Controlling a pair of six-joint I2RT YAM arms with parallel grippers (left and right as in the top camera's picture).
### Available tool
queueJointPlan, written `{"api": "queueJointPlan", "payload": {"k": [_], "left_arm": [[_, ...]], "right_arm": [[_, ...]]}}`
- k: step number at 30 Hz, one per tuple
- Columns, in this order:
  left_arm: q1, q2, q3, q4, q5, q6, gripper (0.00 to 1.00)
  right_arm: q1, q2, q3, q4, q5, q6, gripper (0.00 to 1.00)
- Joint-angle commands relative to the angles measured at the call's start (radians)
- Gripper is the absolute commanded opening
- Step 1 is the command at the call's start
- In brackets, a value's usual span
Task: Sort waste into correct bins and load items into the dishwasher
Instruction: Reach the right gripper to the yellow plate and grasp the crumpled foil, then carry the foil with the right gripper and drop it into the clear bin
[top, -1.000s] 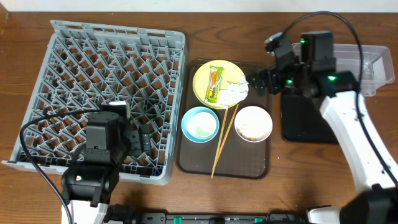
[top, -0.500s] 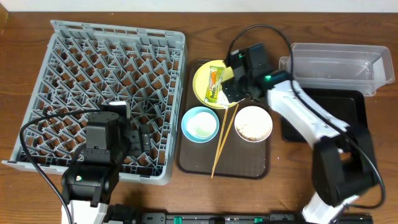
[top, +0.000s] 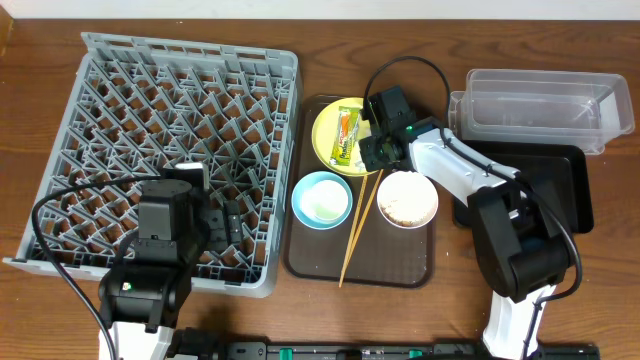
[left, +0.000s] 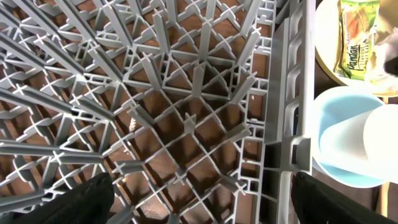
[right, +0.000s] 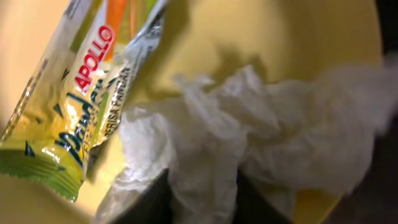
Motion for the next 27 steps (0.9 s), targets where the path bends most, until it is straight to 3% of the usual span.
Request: {"api": "queueJointPlan", "payload": {"k": [1,7,12,18,21,24,27], "left_arm": [[-0.005,-0.001,0.022,0.001,-0.009,0.011,0.91],[-0.005,-0.001,0.022,0.001,-0.009,0.011,0.91],[-0.005,-0.001,0.022,0.001,-0.009,0.011,0.91],[-0.005,-0.001,0.022,0.001,-0.009,0.010,0.91],[-0.005,-0.001,0.022,0.001,-0.009,0.010,0.91],[-0.005,-0.001,0.022,0.001,-0.009,0.010,0.91],[-0.005,-0.001,0.022,0.000,-0.009,0.010,0.91]], "right_arm": [[0.008,-0.061,0.026,0.002,0.019,0.021,0.10],[-0.046,-0.248,0.027,0.000,0.147,0.032,0.03],[-0.142,-0.380,0.027,-0.028,0.310,0.154,0.01],[-0.323,-0.393,0.025,-0.093,0.378,0.416,0.01],[-0.406,-0.357,0.025,-0.081,0.325,0.452,0.02],[-0.456,-0.320,0.025,-0.047,0.263,0.451,0.15],[-0.492,-0.298,0.025,0.011,0.175,0.442,0.43]]}}
